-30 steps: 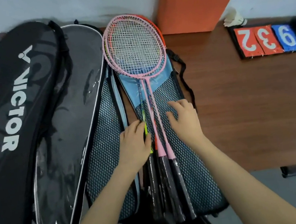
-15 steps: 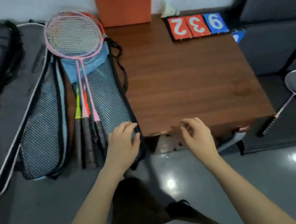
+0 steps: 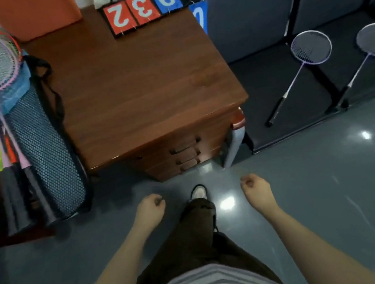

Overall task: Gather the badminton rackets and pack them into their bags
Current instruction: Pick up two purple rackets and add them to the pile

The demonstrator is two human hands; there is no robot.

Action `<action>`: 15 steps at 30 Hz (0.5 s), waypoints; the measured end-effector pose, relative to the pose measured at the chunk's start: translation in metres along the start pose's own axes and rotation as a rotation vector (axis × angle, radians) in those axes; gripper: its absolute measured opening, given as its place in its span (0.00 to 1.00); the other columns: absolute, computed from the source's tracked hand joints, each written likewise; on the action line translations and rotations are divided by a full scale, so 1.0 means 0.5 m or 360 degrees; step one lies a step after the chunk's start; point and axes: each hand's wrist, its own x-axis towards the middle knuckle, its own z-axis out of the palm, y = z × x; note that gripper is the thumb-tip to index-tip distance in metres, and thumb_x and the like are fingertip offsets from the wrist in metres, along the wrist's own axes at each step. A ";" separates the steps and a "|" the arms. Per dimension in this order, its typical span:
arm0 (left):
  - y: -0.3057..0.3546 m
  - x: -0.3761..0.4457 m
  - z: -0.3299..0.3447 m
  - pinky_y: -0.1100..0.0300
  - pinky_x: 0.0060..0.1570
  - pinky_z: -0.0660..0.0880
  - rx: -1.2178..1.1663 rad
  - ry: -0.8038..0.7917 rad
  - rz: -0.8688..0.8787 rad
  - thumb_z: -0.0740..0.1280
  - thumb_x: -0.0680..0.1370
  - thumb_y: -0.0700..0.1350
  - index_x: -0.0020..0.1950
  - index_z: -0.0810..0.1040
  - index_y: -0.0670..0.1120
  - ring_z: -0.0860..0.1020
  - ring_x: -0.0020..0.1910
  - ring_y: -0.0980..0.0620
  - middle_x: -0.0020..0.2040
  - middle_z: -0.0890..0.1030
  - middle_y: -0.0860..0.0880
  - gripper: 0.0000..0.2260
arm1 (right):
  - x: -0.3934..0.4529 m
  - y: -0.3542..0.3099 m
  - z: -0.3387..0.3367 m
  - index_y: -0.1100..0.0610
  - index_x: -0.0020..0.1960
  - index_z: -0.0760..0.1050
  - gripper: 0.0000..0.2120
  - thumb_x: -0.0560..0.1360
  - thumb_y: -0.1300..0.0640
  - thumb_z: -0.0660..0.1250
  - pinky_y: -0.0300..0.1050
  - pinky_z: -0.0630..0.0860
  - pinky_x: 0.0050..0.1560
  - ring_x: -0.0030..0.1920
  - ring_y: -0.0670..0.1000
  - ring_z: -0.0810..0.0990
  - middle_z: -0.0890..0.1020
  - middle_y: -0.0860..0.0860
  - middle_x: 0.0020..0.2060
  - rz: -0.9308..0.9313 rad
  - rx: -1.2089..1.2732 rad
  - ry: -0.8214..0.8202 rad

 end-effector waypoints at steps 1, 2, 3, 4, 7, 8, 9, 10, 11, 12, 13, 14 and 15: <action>0.017 0.014 0.017 0.56 0.57 0.70 0.0011 -0.0040 -0.0035 0.61 0.79 0.43 0.63 0.74 0.40 0.74 0.60 0.44 0.61 0.76 0.42 0.14 | 0.012 0.016 -0.013 0.61 0.60 0.76 0.14 0.76 0.62 0.59 0.49 0.75 0.53 0.54 0.59 0.77 0.80 0.59 0.54 0.0045 0.0012 -0.0003; 0.037 0.028 0.032 0.56 0.57 0.70 0.0016 -0.0075 -0.0060 0.61 0.79 0.43 0.62 0.74 0.41 0.74 0.59 0.44 0.60 0.77 0.42 0.13 | 0.025 0.031 -0.027 0.62 0.59 0.76 0.14 0.76 0.63 0.59 0.48 0.74 0.54 0.55 0.59 0.77 0.80 0.59 0.55 0.0080 0.0030 -0.0002; 0.057 0.043 0.047 0.55 0.57 0.70 0.0016 -0.0097 -0.0063 0.61 0.79 0.43 0.62 0.75 0.41 0.74 0.59 0.44 0.60 0.77 0.42 0.13 | 0.041 0.043 -0.041 0.62 0.58 0.77 0.14 0.75 0.63 0.60 0.48 0.73 0.54 0.55 0.59 0.77 0.80 0.59 0.55 0.0117 0.0058 0.0002; 0.078 0.058 0.061 0.54 0.58 0.70 0.0004 -0.0117 -0.0058 0.60 0.79 0.43 0.62 0.75 0.41 0.74 0.59 0.44 0.61 0.77 0.42 0.13 | 0.058 0.054 -0.058 0.62 0.58 0.77 0.14 0.75 0.64 0.60 0.48 0.74 0.54 0.55 0.59 0.77 0.81 0.59 0.54 0.0153 0.0085 0.0005; 0.154 0.107 0.099 0.54 0.56 0.71 -0.0054 -0.0152 -0.0011 0.59 0.80 0.43 0.63 0.74 0.43 0.75 0.59 0.44 0.62 0.76 0.44 0.13 | 0.118 0.077 -0.116 0.62 0.57 0.78 0.14 0.74 0.63 0.59 0.48 0.74 0.51 0.50 0.58 0.78 0.81 0.58 0.49 0.0247 0.0137 0.0009; 0.183 0.124 0.110 0.56 0.54 0.71 -0.0064 -0.0176 -0.0003 0.59 0.80 0.43 0.63 0.74 0.43 0.75 0.58 0.44 0.62 0.76 0.44 0.13 | 0.140 0.084 -0.139 0.62 0.56 0.78 0.13 0.74 0.63 0.59 0.48 0.75 0.51 0.50 0.58 0.79 0.82 0.58 0.49 0.0266 0.0153 0.0015; 0.213 0.143 0.122 0.57 0.53 0.71 -0.0051 -0.0201 0.0012 0.60 0.80 0.43 0.63 0.74 0.43 0.75 0.58 0.44 0.61 0.76 0.44 0.13 | 0.163 0.090 -0.164 0.62 0.56 0.78 0.13 0.75 0.63 0.59 0.48 0.75 0.51 0.50 0.59 0.79 0.81 0.58 0.49 0.0289 0.0165 0.0025; 0.243 0.160 0.133 0.58 0.52 0.70 -0.0015 -0.0229 0.0030 0.60 0.80 0.43 0.63 0.74 0.43 0.75 0.58 0.45 0.61 0.76 0.44 0.13 | 0.185 0.093 -0.191 0.62 0.56 0.77 0.13 0.75 0.63 0.59 0.48 0.75 0.50 0.50 0.58 0.79 0.81 0.57 0.49 0.0313 0.0171 0.0035; 0.274 0.175 0.145 0.58 0.52 0.70 0.0044 -0.0263 0.0064 0.60 0.80 0.43 0.62 0.74 0.43 0.75 0.57 0.45 0.60 0.77 0.44 0.12 | 0.205 0.095 -0.219 0.61 0.57 0.77 0.13 0.75 0.63 0.59 0.47 0.75 0.48 0.49 0.58 0.79 0.81 0.56 0.47 0.0341 0.0172 0.0047; 0.306 0.190 0.157 0.57 0.53 0.71 0.0114 -0.0290 0.0110 0.60 0.80 0.43 0.61 0.75 0.44 0.76 0.56 0.45 0.60 0.77 0.44 0.12 | 0.225 0.097 -0.248 0.61 0.57 0.77 0.13 0.75 0.63 0.59 0.46 0.74 0.47 0.47 0.57 0.79 0.80 0.56 0.46 0.0356 0.0175 0.0060; 0.341 0.205 0.168 0.55 0.54 0.72 0.0193 -0.0319 0.0177 0.59 0.80 0.43 0.61 0.75 0.44 0.76 0.55 0.46 0.59 0.77 0.45 0.11 | 0.247 0.098 -0.277 0.61 0.57 0.77 0.14 0.75 0.63 0.59 0.45 0.74 0.45 0.47 0.57 0.79 0.80 0.56 0.46 0.0359 0.0176 0.0073; 0.379 0.217 0.179 0.55 0.55 0.73 0.0294 -0.0360 0.0278 0.59 0.80 0.43 0.60 0.75 0.45 0.76 0.54 0.47 0.58 0.77 0.45 0.11 | 0.267 0.097 -0.306 0.62 0.58 0.77 0.14 0.76 0.63 0.58 0.44 0.73 0.45 0.47 0.56 0.79 0.81 0.57 0.47 0.0352 0.0175 0.0088; 0.420 0.228 0.189 0.54 0.57 0.72 0.0412 -0.0401 0.0406 0.59 0.79 0.44 0.60 0.75 0.45 0.75 0.55 0.49 0.58 0.76 0.46 0.11 | 0.285 0.093 -0.335 0.62 0.59 0.76 0.14 0.76 0.63 0.58 0.44 0.73 0.45 0.48 0.56 0.79 0.81 0.58 0.48 0.0338 0.0179 0.0114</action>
